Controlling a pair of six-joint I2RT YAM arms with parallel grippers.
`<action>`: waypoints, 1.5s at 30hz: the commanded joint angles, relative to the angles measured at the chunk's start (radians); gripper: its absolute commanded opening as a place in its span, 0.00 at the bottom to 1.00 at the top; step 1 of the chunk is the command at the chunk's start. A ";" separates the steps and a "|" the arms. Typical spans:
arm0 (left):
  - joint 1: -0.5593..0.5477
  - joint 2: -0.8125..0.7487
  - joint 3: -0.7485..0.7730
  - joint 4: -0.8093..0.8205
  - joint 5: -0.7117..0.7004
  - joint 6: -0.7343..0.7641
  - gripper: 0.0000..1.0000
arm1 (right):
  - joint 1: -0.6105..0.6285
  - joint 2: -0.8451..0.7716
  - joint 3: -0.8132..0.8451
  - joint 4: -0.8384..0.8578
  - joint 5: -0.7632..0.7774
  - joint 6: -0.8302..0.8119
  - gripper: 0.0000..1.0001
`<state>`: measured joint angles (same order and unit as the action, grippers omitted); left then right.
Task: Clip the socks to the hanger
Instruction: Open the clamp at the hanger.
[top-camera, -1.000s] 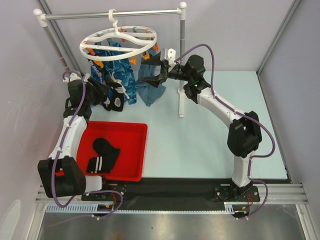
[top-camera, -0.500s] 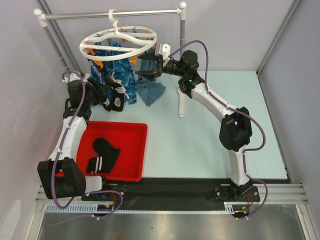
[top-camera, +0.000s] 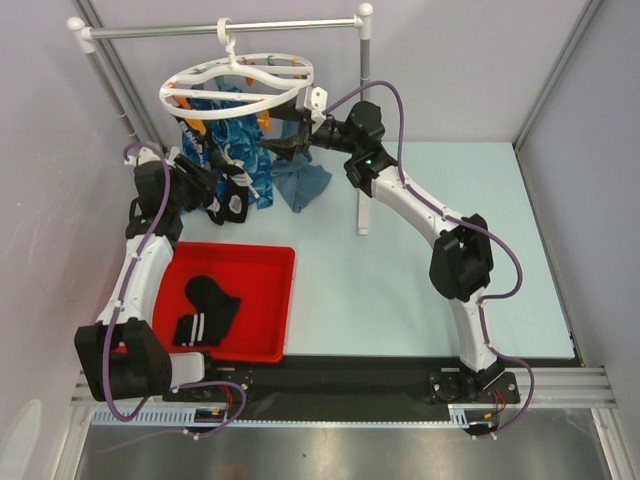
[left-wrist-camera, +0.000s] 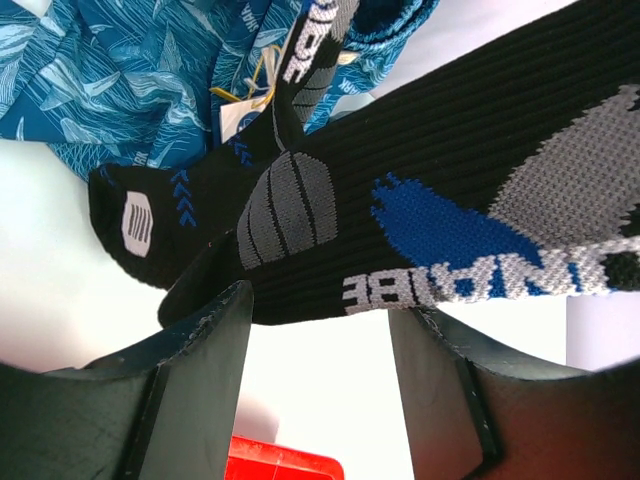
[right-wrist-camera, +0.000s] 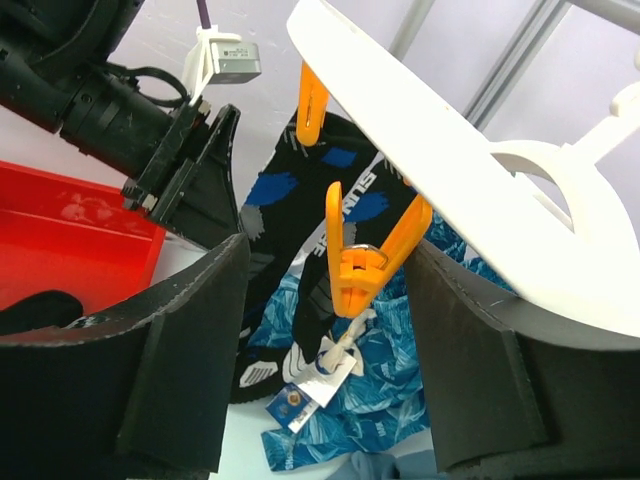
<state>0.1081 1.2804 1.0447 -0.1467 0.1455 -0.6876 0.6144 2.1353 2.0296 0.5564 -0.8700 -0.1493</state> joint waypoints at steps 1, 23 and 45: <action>0.010 -0.044 -0.008 0.024 0.011 0.020 0.62 | 0.010 0.005 0.055 0.026 0.045 0.013 0.66; 0.010 -0.049 -0.012 0.024 0.019 0.022 0.62 | 0.011 0.046 0.104 0.126 0.141 0.231 0.56; 0.010 -0.056 -0.023 0.013 0.025 0.028 0.62 | 0.007 0.067 0.181 0.077 0.181 0.366 0.10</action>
<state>0.1081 1.2507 1.0275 -0.1440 0.1612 -0.6872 0.6243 2.2009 2.1502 0.6304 -0.7094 0.1753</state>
